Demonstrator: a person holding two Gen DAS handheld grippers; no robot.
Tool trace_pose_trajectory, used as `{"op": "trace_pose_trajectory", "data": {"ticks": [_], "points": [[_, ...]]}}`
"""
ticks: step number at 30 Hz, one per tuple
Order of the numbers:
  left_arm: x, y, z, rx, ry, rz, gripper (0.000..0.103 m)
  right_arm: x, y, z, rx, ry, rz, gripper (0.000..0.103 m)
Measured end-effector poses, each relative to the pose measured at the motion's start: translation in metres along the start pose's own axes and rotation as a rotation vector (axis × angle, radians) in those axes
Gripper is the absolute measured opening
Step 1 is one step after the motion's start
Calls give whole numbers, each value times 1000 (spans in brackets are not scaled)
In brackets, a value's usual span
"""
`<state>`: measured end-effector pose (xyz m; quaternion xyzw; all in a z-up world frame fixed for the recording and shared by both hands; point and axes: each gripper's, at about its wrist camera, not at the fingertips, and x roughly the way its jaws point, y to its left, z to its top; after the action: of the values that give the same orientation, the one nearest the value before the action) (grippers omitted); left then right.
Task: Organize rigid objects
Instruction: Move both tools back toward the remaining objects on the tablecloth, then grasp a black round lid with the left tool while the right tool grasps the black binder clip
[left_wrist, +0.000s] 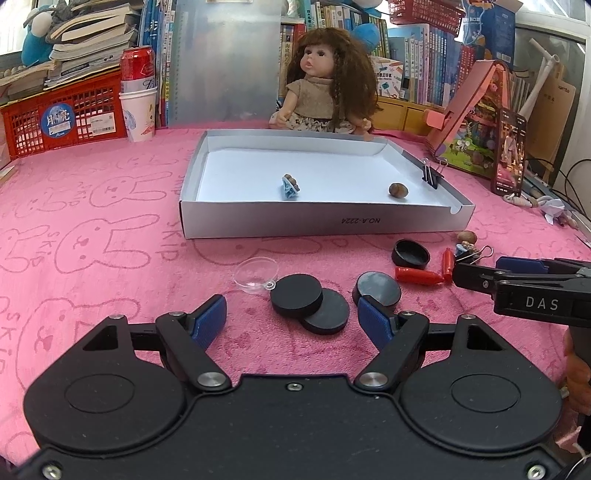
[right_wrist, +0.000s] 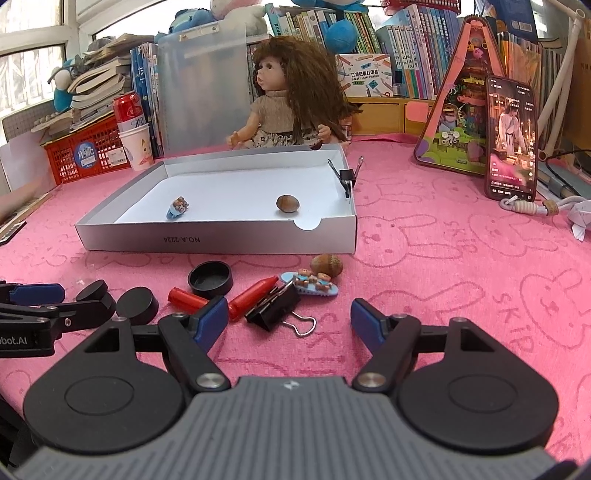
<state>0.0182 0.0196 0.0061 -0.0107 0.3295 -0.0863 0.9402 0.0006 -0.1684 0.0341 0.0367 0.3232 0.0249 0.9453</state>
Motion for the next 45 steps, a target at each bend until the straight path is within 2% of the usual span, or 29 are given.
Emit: {"op": "trace_pose_trajectory", "data": {"ticks": [5,16,18,23,26,27,30,35,41,45], "points": [[-2,-1,-3,10,-8,12,74,0,2,-1,-10,-6,-7,83],[-5,-5,-7,29,-27,10,59,-2,6,-3,-44,-17,-5,81],[-6,-5,-6,24,-28,4,55,-4,8,-3,-59,-29,-3,81],[-7,-5,-2,16,-41,0,52,-4,17,0,-129,-50,-5,80],[-7,-4,1,17,-53,3,49,0,19,1,-137,-44,-1,75],[-7,-4,1,15,-56,0,42,1,19,1,-137,-40,0,72],[-7,-3,4,-3,-52,-27,32,3,20,0,-139,-30,4,62],[-4,0,5,-32,-52,-37,32,4,23,-1,-157,-26,9,59],[3,11,3,-123,-48,-49,37,9,19,1,-141,-11,14,58],[3,12,0,-101,-42,-42,35,10,19,1,-145,-14,14,46]]}}
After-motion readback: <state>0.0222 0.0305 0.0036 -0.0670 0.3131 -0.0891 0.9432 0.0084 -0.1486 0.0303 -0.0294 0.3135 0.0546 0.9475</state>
